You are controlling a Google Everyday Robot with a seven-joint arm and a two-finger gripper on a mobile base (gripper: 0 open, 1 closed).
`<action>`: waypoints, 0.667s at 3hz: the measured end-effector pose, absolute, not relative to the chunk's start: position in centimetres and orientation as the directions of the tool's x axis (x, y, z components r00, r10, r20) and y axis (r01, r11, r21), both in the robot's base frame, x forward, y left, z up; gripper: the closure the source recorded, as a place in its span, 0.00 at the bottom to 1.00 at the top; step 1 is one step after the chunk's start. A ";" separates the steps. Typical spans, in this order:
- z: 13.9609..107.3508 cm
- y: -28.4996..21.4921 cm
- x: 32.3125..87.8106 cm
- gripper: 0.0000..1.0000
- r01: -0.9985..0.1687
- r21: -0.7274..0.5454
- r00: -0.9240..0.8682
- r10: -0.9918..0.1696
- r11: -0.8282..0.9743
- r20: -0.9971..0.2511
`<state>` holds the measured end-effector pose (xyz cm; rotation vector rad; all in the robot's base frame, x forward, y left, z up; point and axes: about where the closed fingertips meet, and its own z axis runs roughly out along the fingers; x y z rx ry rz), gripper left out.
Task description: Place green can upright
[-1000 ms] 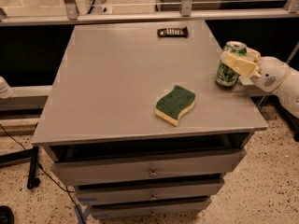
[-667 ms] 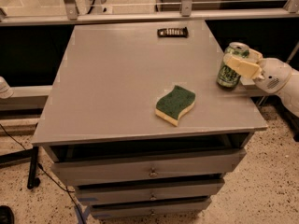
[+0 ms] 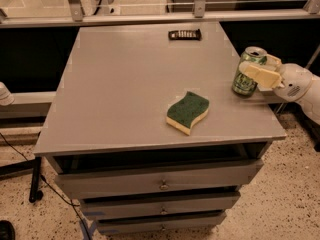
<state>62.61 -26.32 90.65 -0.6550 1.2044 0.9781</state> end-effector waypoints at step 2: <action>92.1 -25.7 61.8 0.00 -0.910 0.039 0.059 0.223 0.413 -0.973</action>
Offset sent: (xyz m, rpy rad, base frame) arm -0.0169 0.0011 0.0305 -0.1201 -0.0270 0.0689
